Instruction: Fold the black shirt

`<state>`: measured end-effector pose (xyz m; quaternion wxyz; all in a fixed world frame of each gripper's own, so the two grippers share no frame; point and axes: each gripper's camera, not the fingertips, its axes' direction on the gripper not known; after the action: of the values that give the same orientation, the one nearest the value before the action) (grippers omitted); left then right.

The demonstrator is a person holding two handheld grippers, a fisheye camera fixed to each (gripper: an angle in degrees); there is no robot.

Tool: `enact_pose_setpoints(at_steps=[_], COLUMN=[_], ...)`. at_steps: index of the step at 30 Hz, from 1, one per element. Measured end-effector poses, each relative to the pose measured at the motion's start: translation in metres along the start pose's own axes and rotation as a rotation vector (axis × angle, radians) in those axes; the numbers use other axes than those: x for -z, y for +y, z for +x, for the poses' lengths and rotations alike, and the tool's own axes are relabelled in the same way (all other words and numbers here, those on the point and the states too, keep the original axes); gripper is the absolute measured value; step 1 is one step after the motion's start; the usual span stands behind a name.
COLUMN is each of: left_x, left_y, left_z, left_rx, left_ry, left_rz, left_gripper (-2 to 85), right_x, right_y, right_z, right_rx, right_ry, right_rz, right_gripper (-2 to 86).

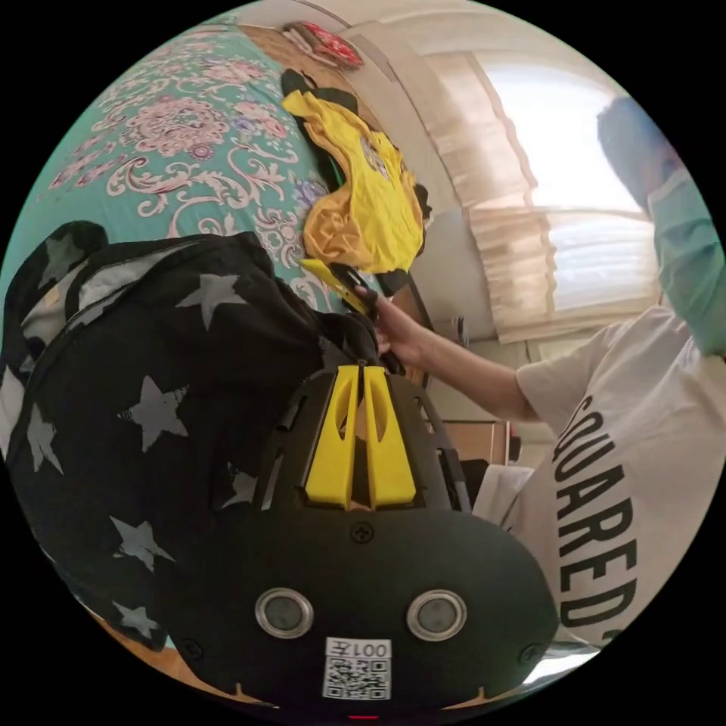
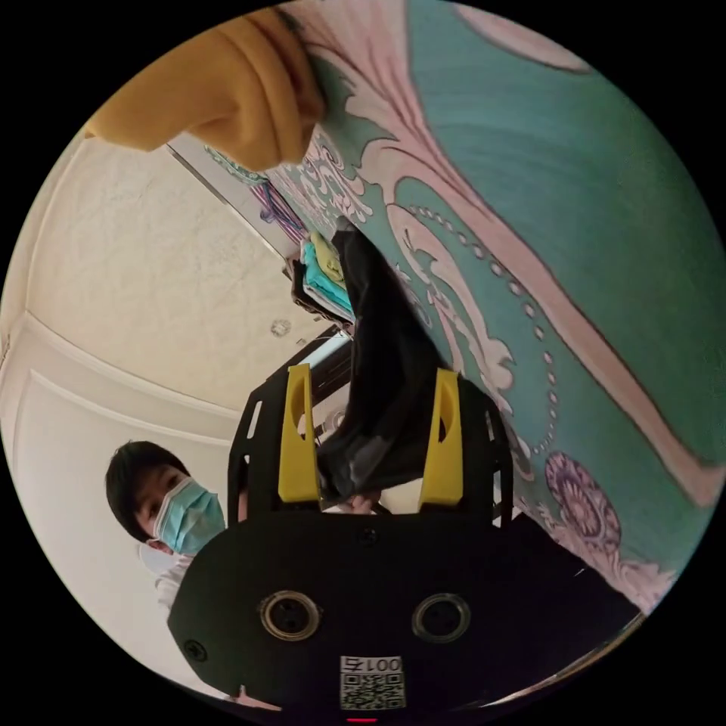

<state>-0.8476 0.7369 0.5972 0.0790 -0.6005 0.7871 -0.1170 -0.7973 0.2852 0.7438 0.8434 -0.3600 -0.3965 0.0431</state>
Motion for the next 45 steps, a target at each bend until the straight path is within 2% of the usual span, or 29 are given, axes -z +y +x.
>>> enact_pose_setpoints(at_steps=[3, 8, 12, 18, 21, 23, 28, 30, 31, 32, 33, 35, 37, 39, 41, 45], left_x=[-0.009, -0.015, -0.009, 0.018, 0.055, 0.095, 0.161, 0.172, 0.171, 0.166, 0.163, 0.156, 0.157, 0.157, 0.156, 0.147], left_y=[0.005, 0.022, 0.037, 0.079, 0.122, 0.171, 0.293, 0.337, 0.364, 0.389, 0.4, 0.438, 0.459, 0.475, 0.483, 0.472], left_z=[-0.011, -0.055, -0.092, -0.144, -0.171, -0.202, -0.28, -0.319, -0.349, -0.38, -0.394, -0.43, -0.442, -0.452, -0.461, -0.467], left_rx=[-0.049, -0.037, 0.025, 0.082, 0.095, 0.143, 0.335, 0.414, 0.486, 0.561, 0.603, 0.667, 0.69, 0.71, 0.698, 0.647], left_ry=[-0.043, -0.035, 0.003, 0.088, 0.097, 0.104, 0.024, -0.033, -0.07, -0.062, -0.049, -0.005, -0.008, 0.009, 0.038, 0.054], left_rz=[-0.065, -0.079, -0.006, 0.144, 0.284, 0.424, 0.653, 0.665, 0.64, 0.609, 0.598, 0.597, 0.636, 0.659, 0.662, 0.629], left_gripper=[-0.9, -0.9, -0.9, -0.9, -0.9, -0.9, -0.9, -0.9, -0.9, -0.9, -0.9, -0.9, -0.9, -0.9, -0.9, -0.8], right_x=[-0.025, -0.058, -0.069, -0.12, -0.186, -0.261, -0.446, -0.514, -0.553, -0.582, -0.591, -0.593, -0.576, -0.552, -0.52, -0.487], right_y=[-0.001, -0.009, -0.015, 0.031, 0.068, 0.1, 0.167, 0.191, 0.201, 0.206, 0.21, 0.236, 0.263, 0.296, 0.335, 0.379], right_z=[-0.012, -0.038, -0.055, -0.12, -0.165, -0.191, -0.179, -0.147, -0.115, -0.082, -0.071, -0.068, -0.087, -0.109, -0.121, -0.093], right_rx=[0.005, 0.085, 0.113, 0.271, 0.416, 0.538, 0.74, 0.845, 0.864, 0.797, 0.764, 0.75, 0.83, 0.944, 0.993, 0.843], right_ry=[0.046, 0.135, 0.259, 0.336, 0.46, 0.536, 0.687, 0.787, 0.926, 1.025, 1.017, 0.818, 0.791, 0.893, 1.102, 1.266], right_rz=[-0.049, -0.062, -0.116, -0.135, -0.2, -0.29, -0.557, -0.679, -0.77, -0.875, -0.913, -0.894, -0.814, -0.694, -0.549, -0.53], right_gripper=[17.6, 3.7, 1.5, 0.8, 0.9, 1.2, 2.8, 4.0, 5.4, 7.1, 7.5, 8.7, 9.7, 11.0, 13.3, 17.8])
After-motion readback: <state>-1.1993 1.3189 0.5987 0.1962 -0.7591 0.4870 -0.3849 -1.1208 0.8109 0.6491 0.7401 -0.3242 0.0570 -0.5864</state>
